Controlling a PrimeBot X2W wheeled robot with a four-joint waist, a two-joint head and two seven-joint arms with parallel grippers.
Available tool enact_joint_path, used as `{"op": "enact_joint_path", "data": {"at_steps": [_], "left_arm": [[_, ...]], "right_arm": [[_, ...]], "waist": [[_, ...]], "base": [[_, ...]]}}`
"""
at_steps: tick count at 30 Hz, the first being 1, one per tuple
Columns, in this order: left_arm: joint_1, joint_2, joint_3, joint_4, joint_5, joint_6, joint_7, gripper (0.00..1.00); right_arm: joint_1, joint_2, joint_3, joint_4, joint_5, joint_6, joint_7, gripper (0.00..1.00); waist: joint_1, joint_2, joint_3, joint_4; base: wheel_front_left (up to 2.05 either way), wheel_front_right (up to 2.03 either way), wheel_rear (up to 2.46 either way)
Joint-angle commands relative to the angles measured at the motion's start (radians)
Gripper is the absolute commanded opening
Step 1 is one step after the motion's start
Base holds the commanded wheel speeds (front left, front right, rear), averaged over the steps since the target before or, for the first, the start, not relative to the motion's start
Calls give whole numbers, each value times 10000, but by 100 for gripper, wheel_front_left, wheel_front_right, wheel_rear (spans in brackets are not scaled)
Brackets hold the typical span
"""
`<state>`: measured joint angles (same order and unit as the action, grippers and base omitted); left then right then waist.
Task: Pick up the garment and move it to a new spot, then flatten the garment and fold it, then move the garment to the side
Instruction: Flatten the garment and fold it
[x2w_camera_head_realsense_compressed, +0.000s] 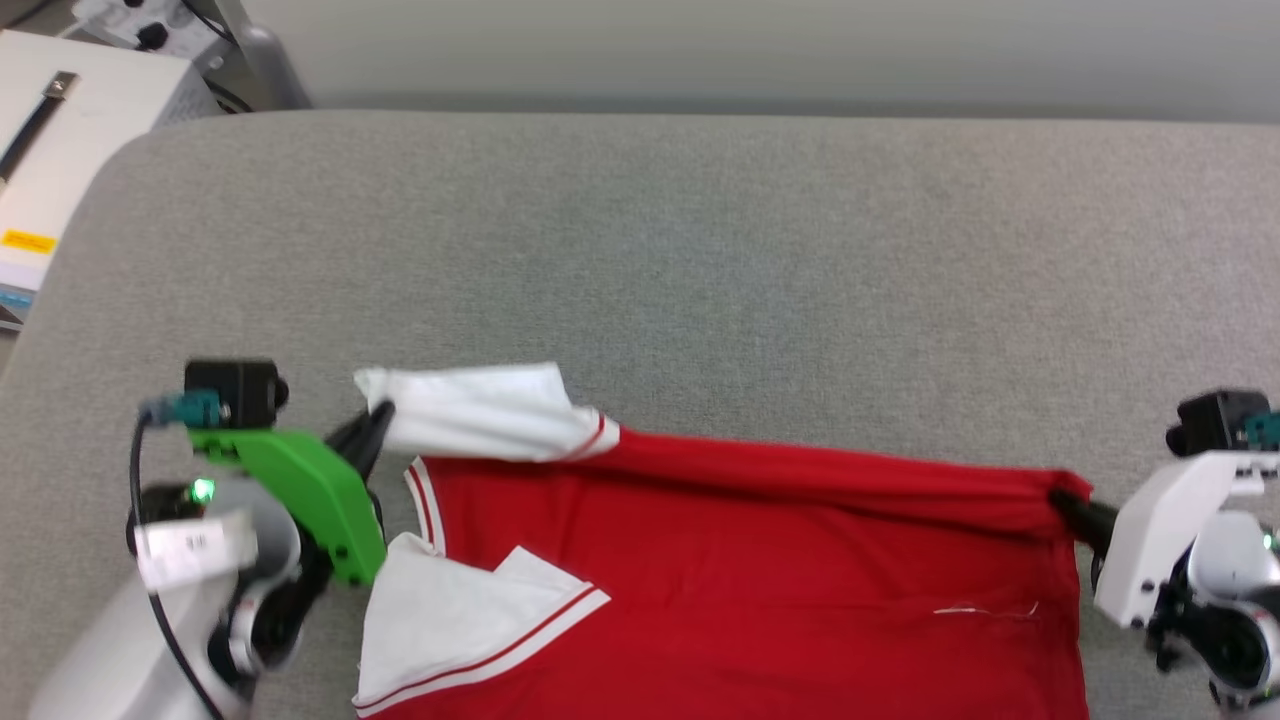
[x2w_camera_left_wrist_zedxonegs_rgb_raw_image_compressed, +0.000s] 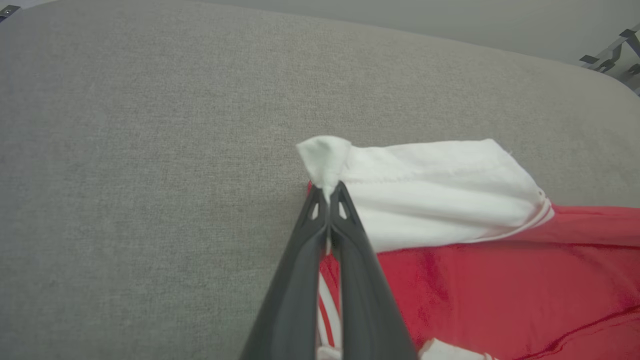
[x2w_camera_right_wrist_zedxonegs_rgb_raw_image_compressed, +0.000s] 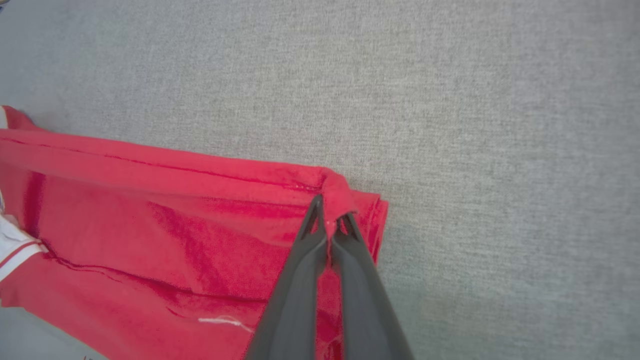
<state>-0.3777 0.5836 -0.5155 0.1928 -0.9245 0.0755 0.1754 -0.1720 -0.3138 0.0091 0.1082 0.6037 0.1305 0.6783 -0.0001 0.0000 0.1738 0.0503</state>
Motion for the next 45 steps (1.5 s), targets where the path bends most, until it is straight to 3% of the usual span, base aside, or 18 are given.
{"op": "enact_joint_path", "data": {"at_steps": [1,9,14,15,16,17,20,21,22,27,31,38,45], "left_arm": [[531,134,26,-228,-134,201,-100,0],[3266,105,79,-1544,-667,1449,-387,0],[4134,-54,-22,-1619,-927,1764,-389,0],[4193,-123,-75,-1559,-925,1785,-408,0],[4218,-161,-149,-1482,-878,1806,-406,0],[4222,-227,-245,-1369,-806,1816,-428,0],[4145,-586,-312,-1158,-881,1738,-570,55],[4092,-650,-340,-1057,-850,1705,-625,95],[4040,-708,-344,-1002,-834,1656,-697,100],[3665,-773,-171,-893,-383,1462,-1600,100],[3383,-752,29,-1076,116,1446,-2503,100],[2929,-747,284,-1517,1088,1555,-3874,100],[2683,-926,656,-2201,2415,1898,-4333,100]], "right_arm": [[389,112,-95,-203,-104,2,-104,0],[2129,704,-458,-519,-469,2,-671,0],[2597,894,-564,-223,-814,2,-1050,0],[2662,968,-534,-148,-848,2,-1130,14],[2707,1051,-511,-93,-829,2,-1167,47],[2745,1106,-485,-52,-893,2,-1266,100],[2794,1305,-523,-30,-890,2,-1681,100],[2807,1351,-532,-51,-925,2,-1845,100],[2815,1402,-540,-87,-899,2,-1969,100],[2804,1394,-671,-604,-932,2,-2568,100],[2824,1326,-949,-1207,-1032,2,-2432,100],[2945,1233,-1823,-1789,-1337,2,-675,100],[2854,1019,-1686,-1936,-1432,2,921,100]], "waist": [[1,0,-463,281],[1,0,-810,168],[1,0,-894,92],[1,0,-918,83],[1,0,-934,71],[1,0,-951,48],[1,0,-985,22],[1,0,-1005,10],[1,0,-1019,4],[1,0,-1155,-33],[1,0,-1269,-53],[1,0,-1355,-26],[1,0,-1106,163]], "base": [[0,0,0],[0,0,0],[0,0,0],[0,0,0],[0,0,0],[0,0,0],[0,0,0],[0,0,0],[0,0,0],[0,0,0],[0,0,0],[0,0,0],[0,0,0]]}}
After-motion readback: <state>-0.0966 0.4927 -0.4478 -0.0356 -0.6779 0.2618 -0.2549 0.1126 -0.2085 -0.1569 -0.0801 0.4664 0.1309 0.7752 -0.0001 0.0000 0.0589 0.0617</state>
